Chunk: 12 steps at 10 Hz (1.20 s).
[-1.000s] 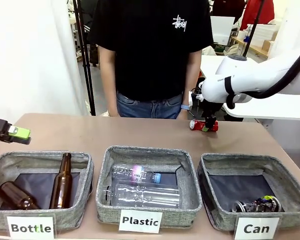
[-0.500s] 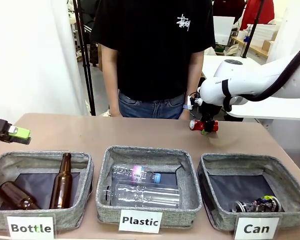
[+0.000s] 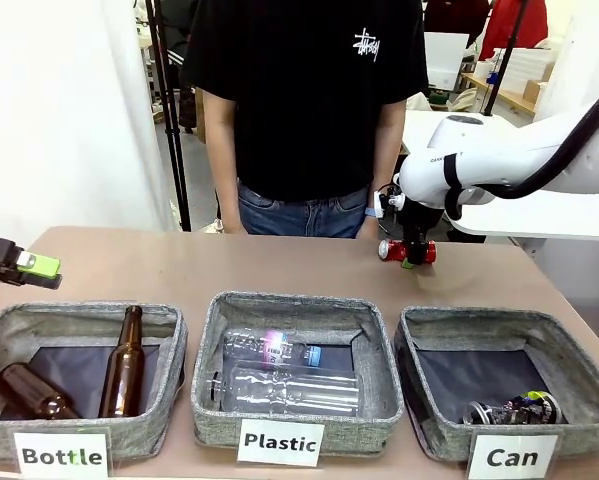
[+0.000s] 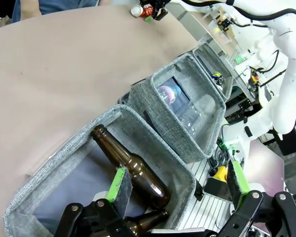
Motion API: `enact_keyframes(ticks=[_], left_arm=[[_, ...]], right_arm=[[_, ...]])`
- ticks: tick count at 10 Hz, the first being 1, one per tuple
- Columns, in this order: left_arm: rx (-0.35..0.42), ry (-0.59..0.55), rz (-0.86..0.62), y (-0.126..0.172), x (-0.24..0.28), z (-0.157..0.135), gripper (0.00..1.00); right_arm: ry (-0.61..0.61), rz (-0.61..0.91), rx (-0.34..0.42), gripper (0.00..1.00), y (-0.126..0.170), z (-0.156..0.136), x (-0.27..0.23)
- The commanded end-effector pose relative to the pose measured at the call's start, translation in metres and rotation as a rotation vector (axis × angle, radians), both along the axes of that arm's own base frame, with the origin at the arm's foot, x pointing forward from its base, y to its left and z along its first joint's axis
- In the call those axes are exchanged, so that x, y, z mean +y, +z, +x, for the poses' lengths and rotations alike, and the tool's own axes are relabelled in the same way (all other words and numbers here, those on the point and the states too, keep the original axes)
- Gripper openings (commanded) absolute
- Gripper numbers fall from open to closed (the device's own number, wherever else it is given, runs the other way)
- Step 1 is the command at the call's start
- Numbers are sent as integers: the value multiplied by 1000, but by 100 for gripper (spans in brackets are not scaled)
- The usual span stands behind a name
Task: Sort the can waste into the basket.
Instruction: Pick up the can waste from the table and place it in the right Fabric basket.
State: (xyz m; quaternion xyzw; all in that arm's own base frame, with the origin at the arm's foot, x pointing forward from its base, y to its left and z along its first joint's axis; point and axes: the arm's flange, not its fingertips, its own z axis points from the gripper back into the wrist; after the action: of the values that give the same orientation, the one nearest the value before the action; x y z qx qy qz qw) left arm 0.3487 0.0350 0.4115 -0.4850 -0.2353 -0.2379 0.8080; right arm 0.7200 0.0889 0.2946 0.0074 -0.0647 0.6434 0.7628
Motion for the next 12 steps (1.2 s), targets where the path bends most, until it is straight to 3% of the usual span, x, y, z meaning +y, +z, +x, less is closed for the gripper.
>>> enact_keyframes(ticks=[1,6,8,10,11,12], left_arm=[[5,-12,-3,1,1,-4,100],[5,-12,-3,1,1,-4,100],[5,-12,-3,1,1,-4,100],[5,-12,-3,1,1,-4,100],[5,-12,-3,1,1,-4,100],[5,-12,-3,1,1,-4,100]], right_arm=[[17,10,23,0,-3,2,-2],[33,10,39,0,-4,-3,-5],[-4,20,0,0,23,-22,-15],[-166,-1,-63,0,102,-99,-35],[-98,42,-86,0,144,-154,-45],[-100,-5,-90,0,167,-198,-53]])
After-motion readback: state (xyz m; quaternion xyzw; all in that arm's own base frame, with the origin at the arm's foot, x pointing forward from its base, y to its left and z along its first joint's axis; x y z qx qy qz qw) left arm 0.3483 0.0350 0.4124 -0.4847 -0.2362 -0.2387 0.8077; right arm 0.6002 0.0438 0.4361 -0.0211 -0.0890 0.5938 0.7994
